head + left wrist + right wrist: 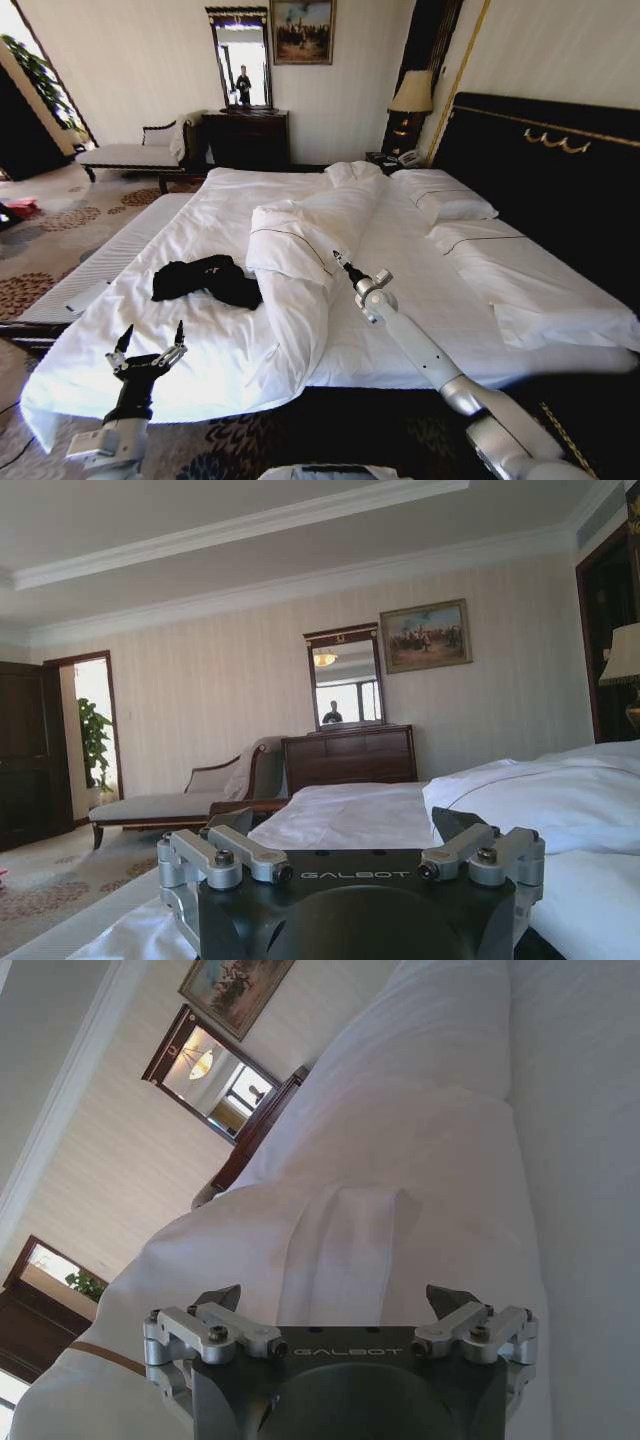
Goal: Fold the clothes on the bed.
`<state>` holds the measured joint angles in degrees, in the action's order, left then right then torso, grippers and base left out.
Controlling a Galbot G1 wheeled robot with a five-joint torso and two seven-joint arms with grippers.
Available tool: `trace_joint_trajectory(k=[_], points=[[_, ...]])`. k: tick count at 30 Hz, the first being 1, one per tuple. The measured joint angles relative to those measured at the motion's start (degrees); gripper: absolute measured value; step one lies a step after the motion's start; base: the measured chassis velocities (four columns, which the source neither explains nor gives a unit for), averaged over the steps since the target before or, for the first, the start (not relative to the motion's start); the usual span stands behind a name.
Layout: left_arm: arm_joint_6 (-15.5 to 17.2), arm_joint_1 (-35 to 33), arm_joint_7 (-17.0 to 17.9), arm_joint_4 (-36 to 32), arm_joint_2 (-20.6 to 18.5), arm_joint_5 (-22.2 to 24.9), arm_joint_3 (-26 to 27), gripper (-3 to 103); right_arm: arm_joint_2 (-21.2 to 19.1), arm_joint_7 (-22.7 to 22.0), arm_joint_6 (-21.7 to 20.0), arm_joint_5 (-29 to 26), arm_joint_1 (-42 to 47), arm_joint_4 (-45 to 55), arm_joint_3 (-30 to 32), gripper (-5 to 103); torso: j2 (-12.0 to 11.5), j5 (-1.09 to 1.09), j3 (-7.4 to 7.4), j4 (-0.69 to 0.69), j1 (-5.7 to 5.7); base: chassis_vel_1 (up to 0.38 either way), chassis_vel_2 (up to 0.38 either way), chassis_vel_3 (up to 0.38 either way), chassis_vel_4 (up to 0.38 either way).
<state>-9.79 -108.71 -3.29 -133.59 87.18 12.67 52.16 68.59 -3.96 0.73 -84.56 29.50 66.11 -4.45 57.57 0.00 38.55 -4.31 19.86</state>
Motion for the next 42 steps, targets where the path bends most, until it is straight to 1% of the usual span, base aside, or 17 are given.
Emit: trace_joint_trajectory(k=[7,16,19,20,22,23,26,27,28,29,32,33,36,37,38,39,42], points=[[-0.19,-0.23,0.02,-0.03,-0.16,0.06,0.54,100,2.89,2.17,1.4,-0.59,-3.05,-4.28,-0.18,100,0.0,0.0,0.0,0.0,0.0,0.0,0.0,0.0,0.0],[-0.33,-0.09,0.03,0.48,-0.31,0.18,0.69,100,5.14,6.6,3.47,-1.94,-6.22,-7.28,0.7,101,0.0,0.0,0.0,0.0,0.0,0.0,0.0,0.0,0.0],[-0.34,0.03,0.03,0.69,-0.35,0.2,0.68,100,5.38,6.95,3.5,-2.03,-6.71,-7.72,0.65,100,0.0,0.0,0.0,0.0,0.0,0.0,0.0,0.0,0.0],[-0.35,0.12,0.03,0.87,-0.36,0.2,0.66,100,5.56,7.16,3.5,-2.04,-7.06,-8.06,0.57,97,0.0,0.0,0.0,0.0,0.0,0.0,0.0,0.0,0.0],[-0.37,0.26,0.03,1.15,-0.4,0.22,0.59,100,5.82,7.32,3.5,-1.85,-7.51,-8.7,0.36,88,0.0,0.0,0.0,0.0,0.0,0.0,0.0,0.0,0.0],[-0.37,0.26,0.03,1.15,-0.4,0.22,0.59,100,5.82,7.32,3.5,-1.85,-7.51,-8.7,0.36,88,0.0,0.0,0.0,0.0,0.0,0.0,0.0,0.0,0.0],[-0.43,0.41,0.04,1.45,-0.51,0.3,0.51,100,5.91,7.36,3.49,-1.23,-7.9,-9.53,0.04,71,0.0,0.01,0.0,-0.01,0.0,0.0,0.0,0.0,0.0],[-0.44,0.46,0.03,1.53,-0.54,0.32,0.51,100,5.93,7.36,3.49,-1.14,-8.01,-9.76,0.02,71,0.0,0.01,0.0,-0.01,0.0,0.0,0.0,0.0,0.0],[-0.46,0.55,0.03,1.7,-0.58,0.35,0.5,100,5.99,7.36,3.49,-0.95,-8.22,-10.15,0.02,66,0.01,0.01,0.0,-0.01,0.0,0.0,0.0,0.0,0.0],[-0.46,0.55,0.03,1.7,-0.58,0.35,0.5,100,5.99,7.36,3.49,-0.95,-8.22,-10.15,0.02,66,0.01,0.01,0.0,-0.01,0.0,0.0,0.0,0.0,0.0],[-0.49,0.76,0.03,1.98,-0.63,0.38,0.42,100,6.03,7.42,3.52,-0.42,-8.46,-10.59,0.04,50,0.01,0.01,0.0,-0.01,0.0,0.0,0.0,0.0,0.0],[-0.49,0.76,0.03,1.98,-0.63,0.38,0.42,100,6.03,7.42,3.52,-0.42,-8.46,-10.59,0.04,50,0.01,0.01,0.0,-0.01,0.0,0.0,0.0,0.0,0.0],[-0.5,0.95,0.03,2.18,-0.71,0.4,0.23,100,5.66,7.45,4.26,0.15,-7.65,-9.72,0.58,33,0.01,0.01,0.0,0.0,0.0,0.0,0.0,0.0,0.0],[-0.5,1.01,0.03,2.25,-0.74,0.42,0.22,100,5.56,7.43,4.42,0.23,-7.37,-9.46,0.73,33,0.01,0.01,0.0,0.0,0.0,0.0,0.0,0.0,0.0],[-0.52,1.15,0.03,2.42,-0.82,0.44,0.16,100,5.25,7.33,4.72,0.42,-6.55,-8.65,1.14,28,0.01,0.0,0.0,0.0,0.0,0.0,0.0,0.0,0.0],[-0.52,1.15,0.03,2.42,-0.82,0.44,0.16,100,5.25,7.33,4.72,0.42,-6.55,-8.65,1.14,28,0.01,0.0,0.0,0.0,0.0,0.0,0.0,0.0,0.0],[-0.55,1.5,0.02,2.81,-0.91,0.45,-0.23,100,4.46,7.19,5.22,1.12,-4.53,-6.83,1.88,12,0.0,0.01,0.0,-0.01,0.0,0.0,0.0,0.0,0.0]])
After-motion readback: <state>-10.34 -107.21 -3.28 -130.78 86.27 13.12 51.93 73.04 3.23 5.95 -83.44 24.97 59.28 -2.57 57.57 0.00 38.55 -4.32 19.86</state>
